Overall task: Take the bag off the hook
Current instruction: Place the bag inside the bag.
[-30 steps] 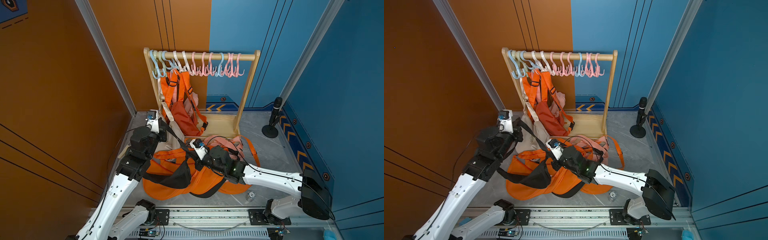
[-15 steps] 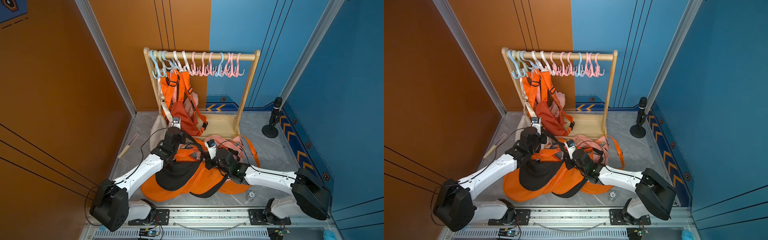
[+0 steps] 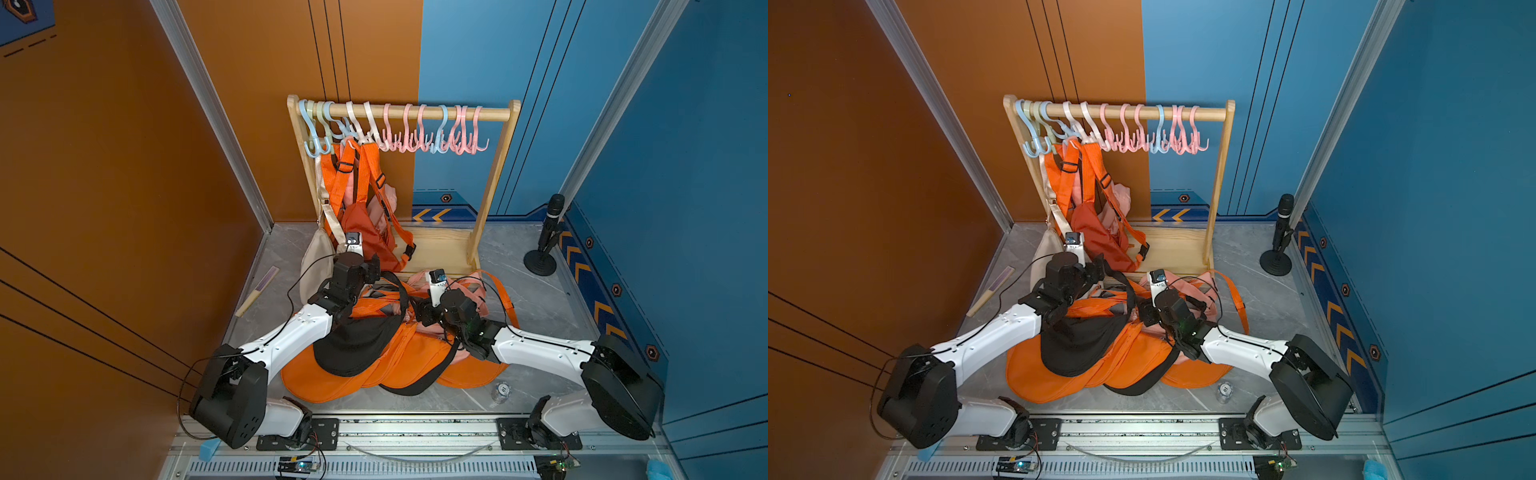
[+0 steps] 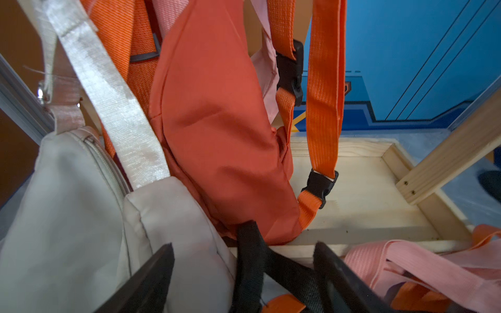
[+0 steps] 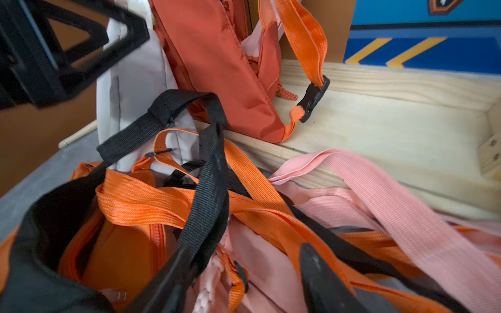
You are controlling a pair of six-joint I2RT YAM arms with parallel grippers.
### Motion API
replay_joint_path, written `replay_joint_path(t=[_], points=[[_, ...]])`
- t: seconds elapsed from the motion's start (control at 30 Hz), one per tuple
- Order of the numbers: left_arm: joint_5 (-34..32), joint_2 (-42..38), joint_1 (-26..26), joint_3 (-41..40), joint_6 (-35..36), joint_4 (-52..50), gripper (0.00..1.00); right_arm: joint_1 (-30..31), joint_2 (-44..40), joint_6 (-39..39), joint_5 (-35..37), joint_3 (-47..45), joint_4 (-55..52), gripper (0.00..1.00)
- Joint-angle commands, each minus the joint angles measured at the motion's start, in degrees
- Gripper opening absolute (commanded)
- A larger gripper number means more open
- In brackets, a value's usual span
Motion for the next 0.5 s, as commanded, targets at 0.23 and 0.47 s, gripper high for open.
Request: replay_joint_path(t=[0.23,0.47], points=[[5.90,-5.16,4.24,3.35,-1.29,0.88,0.98,-1.22,-4.12,-6.07,0.12,4.50,-1.77,1.00],[12.20,-1.90,8.28,11.64,-1.67,0.74,0.99,-4.31,-0.47,-9.67,-4.28,14.03,-1.88,1.00]])
